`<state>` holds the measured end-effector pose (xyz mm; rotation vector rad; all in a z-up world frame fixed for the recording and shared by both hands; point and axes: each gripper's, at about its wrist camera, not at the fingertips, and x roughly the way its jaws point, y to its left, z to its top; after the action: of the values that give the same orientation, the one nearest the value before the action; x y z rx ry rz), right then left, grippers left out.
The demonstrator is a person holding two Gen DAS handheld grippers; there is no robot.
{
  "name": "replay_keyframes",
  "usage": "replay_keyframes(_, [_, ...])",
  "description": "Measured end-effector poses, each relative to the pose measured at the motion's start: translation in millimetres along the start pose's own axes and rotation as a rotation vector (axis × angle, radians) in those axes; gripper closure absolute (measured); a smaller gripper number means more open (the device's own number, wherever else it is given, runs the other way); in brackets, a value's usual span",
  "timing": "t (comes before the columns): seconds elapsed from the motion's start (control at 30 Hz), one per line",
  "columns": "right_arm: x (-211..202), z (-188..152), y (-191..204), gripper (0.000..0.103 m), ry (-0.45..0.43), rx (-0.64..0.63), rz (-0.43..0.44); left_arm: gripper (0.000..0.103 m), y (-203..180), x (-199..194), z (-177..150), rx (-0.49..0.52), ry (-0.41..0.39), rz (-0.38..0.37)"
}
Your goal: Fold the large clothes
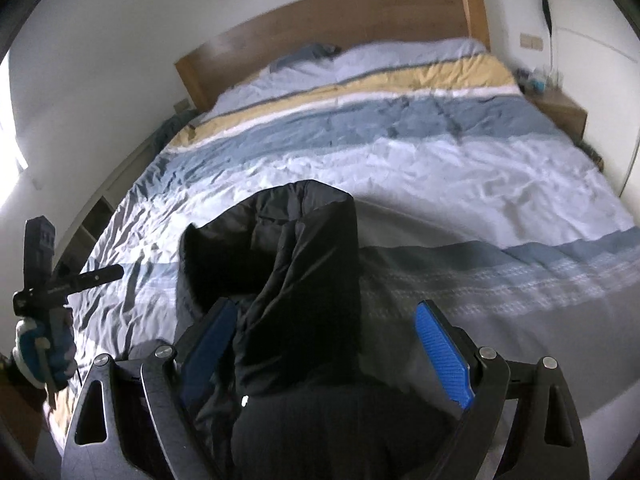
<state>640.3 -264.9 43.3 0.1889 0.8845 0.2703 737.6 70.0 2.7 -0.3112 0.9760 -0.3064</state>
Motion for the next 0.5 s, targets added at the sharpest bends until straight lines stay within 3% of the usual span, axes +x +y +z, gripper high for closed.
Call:
replay_keyframes(0.23, [75.0, 43.4, -12.0, 0.01, 0.041, 0.074, 0.058, 0.046, 27.8, 64.2, 34.5, -0.097, -0.011, -0.038])
replay_keyframes(0.5, [148.5, 61.0, -20.3, 0.009, 0.091, 0.107, 0.076, 0.046, 55.4, 130.0, 37.8, -0.171, 0.028, -0.059])
